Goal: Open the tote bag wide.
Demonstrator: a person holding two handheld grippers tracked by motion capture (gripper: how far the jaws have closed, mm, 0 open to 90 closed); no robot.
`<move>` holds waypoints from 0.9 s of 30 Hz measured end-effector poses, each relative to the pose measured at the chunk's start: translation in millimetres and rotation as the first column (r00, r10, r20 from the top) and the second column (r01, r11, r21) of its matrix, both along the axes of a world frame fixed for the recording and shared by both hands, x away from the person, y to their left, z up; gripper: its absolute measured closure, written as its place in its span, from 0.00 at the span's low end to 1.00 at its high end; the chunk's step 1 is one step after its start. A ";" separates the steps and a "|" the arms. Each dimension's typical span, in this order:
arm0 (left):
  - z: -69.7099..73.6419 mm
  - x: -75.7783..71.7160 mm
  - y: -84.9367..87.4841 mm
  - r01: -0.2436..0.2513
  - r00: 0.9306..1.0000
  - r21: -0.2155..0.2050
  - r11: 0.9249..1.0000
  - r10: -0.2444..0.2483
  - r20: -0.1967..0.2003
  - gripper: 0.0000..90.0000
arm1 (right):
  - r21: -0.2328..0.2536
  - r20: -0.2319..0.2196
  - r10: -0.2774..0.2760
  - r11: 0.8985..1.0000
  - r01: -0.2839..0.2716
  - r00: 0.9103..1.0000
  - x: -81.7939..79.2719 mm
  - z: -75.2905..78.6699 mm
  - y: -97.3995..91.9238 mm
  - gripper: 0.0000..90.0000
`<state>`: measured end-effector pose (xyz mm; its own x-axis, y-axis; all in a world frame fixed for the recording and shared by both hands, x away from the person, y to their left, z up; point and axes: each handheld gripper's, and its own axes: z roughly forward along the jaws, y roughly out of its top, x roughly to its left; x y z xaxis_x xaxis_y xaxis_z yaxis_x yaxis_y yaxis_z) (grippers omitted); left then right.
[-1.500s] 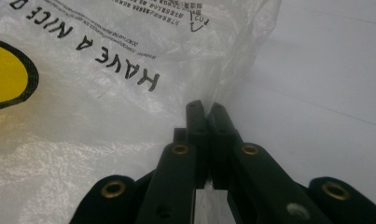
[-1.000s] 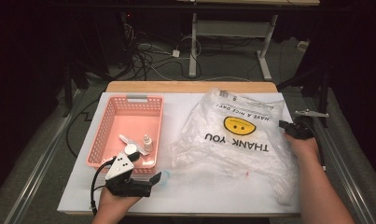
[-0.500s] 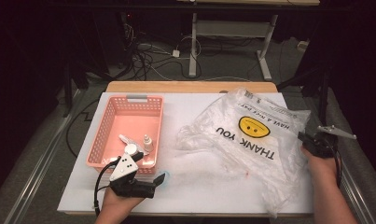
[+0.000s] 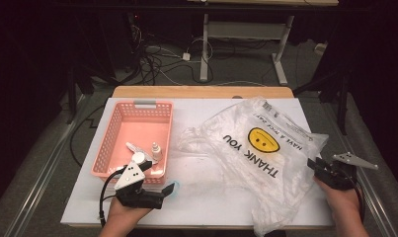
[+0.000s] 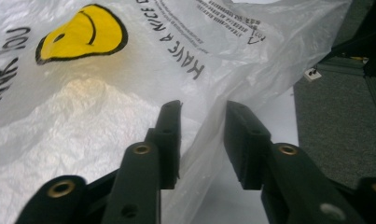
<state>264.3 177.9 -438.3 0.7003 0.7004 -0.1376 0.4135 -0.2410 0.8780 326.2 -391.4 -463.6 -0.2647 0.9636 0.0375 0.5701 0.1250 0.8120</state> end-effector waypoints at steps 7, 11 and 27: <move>-1.4 0.7 -0.2 0.001 1.000 -0.003 1.000 -0.001 0.004 0.00 | 0.012 0.071 0.018 1.000 -0.019 0.997 -20.4 3.9 -3.0 0.43; -2.6 2.1 0.1 0.000 1.000 0.002 1.000 0.000 0.003 0.00 | 0.033 0.109 0.054 0.998 -0.058 0.993 -29.6 7.9 -2.3 0.31; -1.8 2.9 2.9 -0.005 1.000 -0.013 1.000 0.005 -0.001 0.00 | 0.045 0.121 0.174 0.983 -0.180 0.977 -32.3 11.8 24.7 0.00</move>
